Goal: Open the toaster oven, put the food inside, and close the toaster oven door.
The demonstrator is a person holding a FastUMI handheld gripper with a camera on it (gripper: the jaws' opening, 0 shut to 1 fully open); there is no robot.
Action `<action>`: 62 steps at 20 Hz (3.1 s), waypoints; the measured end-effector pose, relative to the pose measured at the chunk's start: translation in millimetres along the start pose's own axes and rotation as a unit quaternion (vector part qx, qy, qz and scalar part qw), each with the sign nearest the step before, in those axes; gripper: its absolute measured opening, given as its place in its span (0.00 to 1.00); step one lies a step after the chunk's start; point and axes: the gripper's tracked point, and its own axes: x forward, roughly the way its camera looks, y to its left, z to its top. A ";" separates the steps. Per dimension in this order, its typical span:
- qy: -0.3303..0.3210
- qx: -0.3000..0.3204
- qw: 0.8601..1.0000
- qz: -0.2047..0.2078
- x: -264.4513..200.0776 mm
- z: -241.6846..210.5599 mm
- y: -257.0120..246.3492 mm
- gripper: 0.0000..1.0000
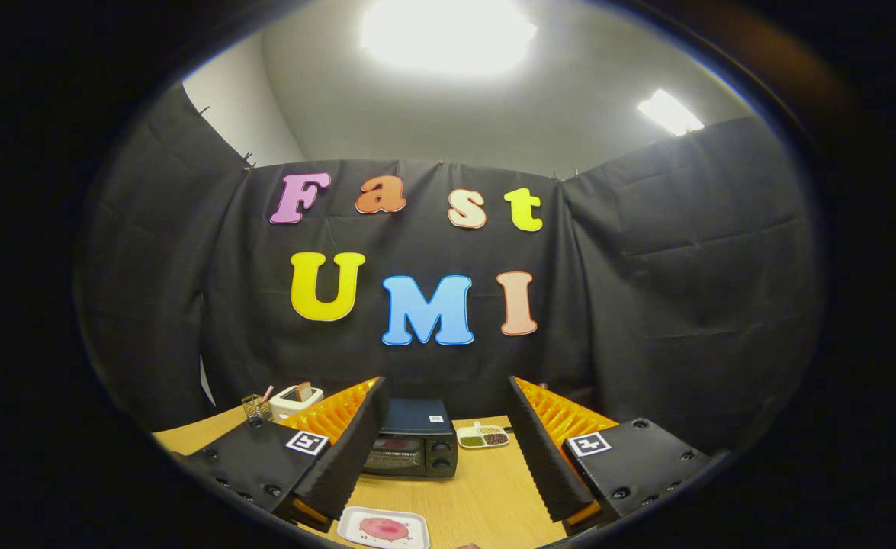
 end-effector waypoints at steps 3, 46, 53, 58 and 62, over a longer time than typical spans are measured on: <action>-0.003 0.007 1.000 0.006 14.3 -3.2 20.4 0.98; 0.209 -0.005 0.972 0.103 218.1 -257.7 162.4 0.98; 0.205 -0.002 0.974 0.094 226.1 -263.0 163.9 0.98; 0.203 -0.004 0.975 0.095 218.4 -264.5 163.0 0.99; 0.207 -0.007 0.973 0.099 201.2 -265.7 160.9 0.99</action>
